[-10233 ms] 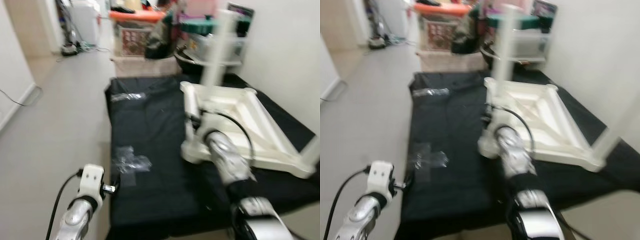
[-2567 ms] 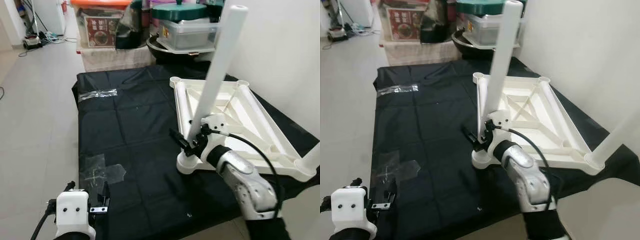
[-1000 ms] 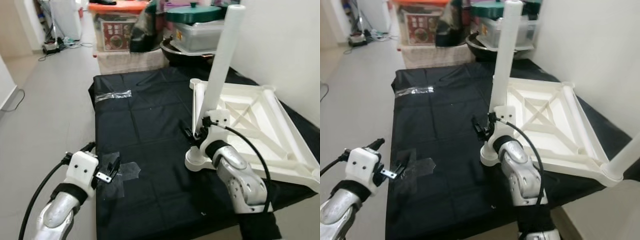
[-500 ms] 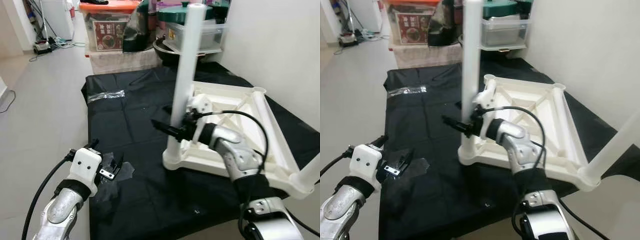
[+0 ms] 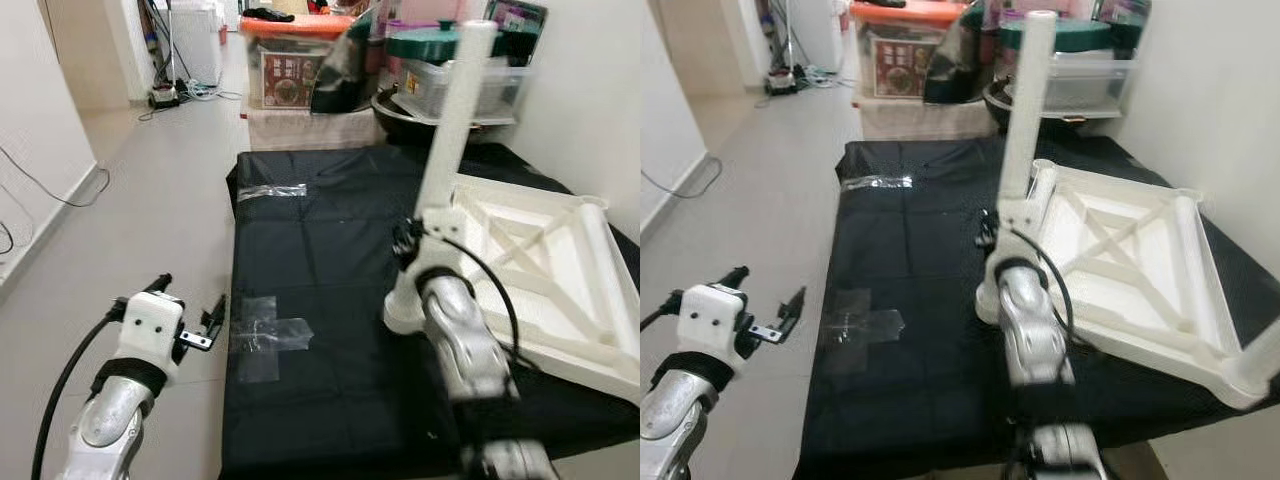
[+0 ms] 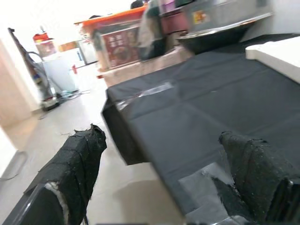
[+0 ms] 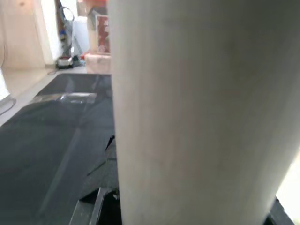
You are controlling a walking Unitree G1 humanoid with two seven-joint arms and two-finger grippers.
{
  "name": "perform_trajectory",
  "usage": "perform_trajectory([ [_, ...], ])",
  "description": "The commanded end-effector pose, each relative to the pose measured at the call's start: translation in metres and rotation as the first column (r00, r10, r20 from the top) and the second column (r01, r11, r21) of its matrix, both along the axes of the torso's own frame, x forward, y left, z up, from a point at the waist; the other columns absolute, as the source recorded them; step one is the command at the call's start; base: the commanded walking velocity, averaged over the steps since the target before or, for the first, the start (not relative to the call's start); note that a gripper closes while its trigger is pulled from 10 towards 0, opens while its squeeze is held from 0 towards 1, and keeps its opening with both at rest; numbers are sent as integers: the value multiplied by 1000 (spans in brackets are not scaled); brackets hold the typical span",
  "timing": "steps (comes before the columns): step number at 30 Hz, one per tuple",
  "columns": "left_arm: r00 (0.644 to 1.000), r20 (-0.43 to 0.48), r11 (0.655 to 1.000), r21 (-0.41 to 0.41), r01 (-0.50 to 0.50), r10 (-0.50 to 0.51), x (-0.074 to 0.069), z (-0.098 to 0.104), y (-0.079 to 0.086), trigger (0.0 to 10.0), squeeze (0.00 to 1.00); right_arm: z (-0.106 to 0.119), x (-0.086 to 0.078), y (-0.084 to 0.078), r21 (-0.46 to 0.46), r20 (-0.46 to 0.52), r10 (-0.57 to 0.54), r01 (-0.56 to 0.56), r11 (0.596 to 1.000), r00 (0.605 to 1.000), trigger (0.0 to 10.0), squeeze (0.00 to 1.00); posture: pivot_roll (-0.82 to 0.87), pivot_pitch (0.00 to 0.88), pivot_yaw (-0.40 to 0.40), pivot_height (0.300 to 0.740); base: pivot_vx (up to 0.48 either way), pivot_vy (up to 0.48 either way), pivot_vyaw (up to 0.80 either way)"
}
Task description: Building children table
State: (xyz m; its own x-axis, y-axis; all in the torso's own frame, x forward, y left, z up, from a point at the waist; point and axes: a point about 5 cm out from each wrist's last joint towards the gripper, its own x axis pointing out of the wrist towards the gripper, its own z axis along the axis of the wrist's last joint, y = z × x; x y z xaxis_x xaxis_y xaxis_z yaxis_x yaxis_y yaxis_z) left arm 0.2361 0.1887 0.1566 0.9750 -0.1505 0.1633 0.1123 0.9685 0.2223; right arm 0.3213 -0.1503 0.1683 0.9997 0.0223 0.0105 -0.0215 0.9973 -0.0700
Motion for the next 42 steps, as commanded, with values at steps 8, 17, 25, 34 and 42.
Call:
perform_trajectory([
  [8,1000,-2,999,-25,22,-22,6,-1,-9,10000,0,18,2,-3,-37,80,203,-201,979,976,10000,1000,7,0,-49,740,0,0,0],
  [17,999,12,999,-16,43,-43,12,3,-12,10000,0,44,15,35,-8,67,830,-831,555,554,10000,0,37,0,-56,740,0,0,0],
  [25,999,14,999,-13,51,-51,14,3,-15,10000,0,8,3,65,6,-103,963,-968,250,248,9451,0,65,0,-75,740,0,0,0],
  [34,999,-1,998,-16,55,-55,11,-2,-17,10000,0,-21,45,45,21,-212,502,-509,860,839,0,0,29,0,-57,740,0,0,0],
  [42,996,-16,996,-22,84,-84,15,-6,-23,10000,0,-46,16,-54,-51,-244,-422,423,905,873,0,0,-8,0,-34,740,0,0,0],
])
